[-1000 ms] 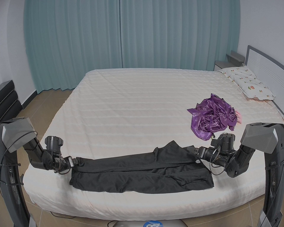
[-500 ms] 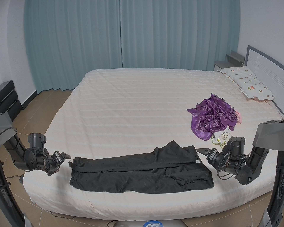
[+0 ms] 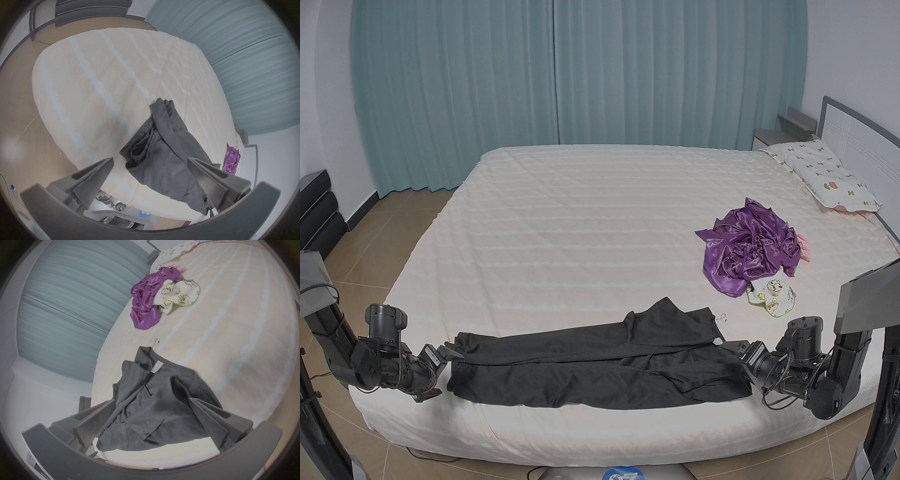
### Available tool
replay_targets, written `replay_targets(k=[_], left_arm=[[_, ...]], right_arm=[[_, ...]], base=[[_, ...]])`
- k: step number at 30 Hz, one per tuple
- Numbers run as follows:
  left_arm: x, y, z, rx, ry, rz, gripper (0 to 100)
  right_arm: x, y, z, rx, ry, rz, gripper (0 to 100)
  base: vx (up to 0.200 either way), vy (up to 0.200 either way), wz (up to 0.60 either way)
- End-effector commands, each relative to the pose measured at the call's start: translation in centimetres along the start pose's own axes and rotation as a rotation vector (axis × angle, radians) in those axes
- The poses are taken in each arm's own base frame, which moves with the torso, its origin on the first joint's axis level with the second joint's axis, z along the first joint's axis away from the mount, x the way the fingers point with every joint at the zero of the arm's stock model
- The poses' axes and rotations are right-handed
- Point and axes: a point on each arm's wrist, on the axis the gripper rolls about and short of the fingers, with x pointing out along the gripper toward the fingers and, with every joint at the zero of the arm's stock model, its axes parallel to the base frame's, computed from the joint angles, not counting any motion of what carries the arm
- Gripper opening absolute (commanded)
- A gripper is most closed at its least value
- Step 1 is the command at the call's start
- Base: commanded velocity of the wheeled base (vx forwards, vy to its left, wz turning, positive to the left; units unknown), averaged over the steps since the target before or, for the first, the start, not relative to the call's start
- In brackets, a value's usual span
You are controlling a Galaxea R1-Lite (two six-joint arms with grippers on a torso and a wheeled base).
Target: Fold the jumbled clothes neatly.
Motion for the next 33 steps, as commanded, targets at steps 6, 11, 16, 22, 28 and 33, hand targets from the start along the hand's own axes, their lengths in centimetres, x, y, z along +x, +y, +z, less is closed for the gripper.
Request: replay_targets(k=[6,11,16,22,28,33], left_arm=[[0.6,0.1,-0.6,-0.010,-0.001,0.034,100],[1.1,-0.5,-0.7,-0.037,-0.018,0.043,100],[2.6,-0.6,-1.3,-0.012,-0.065,0.104,100],[3.8,-1.3,-2.4,0.038,-0.084,0.118,100],[5.8,-2.7,-1.9,-0.006,-0.156,0.120,100],[6.4,-3.0,-1.8,-0.002,-0.182,0.127,100]], right_arm=[[0.0,-0.6,-0.6,0.002,0.028,-0.030,100],[0.1,-0.8,-0.8,0.001,0.033,-0.039,100],[0.2,-0.9,-0.9,0.001,0.036,-0.042,100],[0.6,-1.1,-1.0,0.001,0.039,-0.046,100],[0.9,-1.3,-1.3,-0.007,0.029,-0.038,100],[1.2,-1.4,-2.0,-0.025,0.023,-0.055,100]], base=[[0.000,0.000,0.00],[-0.160,0.000,0.00],[-0.080,0.000,0.00],[0.000,0.000,0.00],[0.000,0.000,0.00],[0.000,0.000,0.00]])
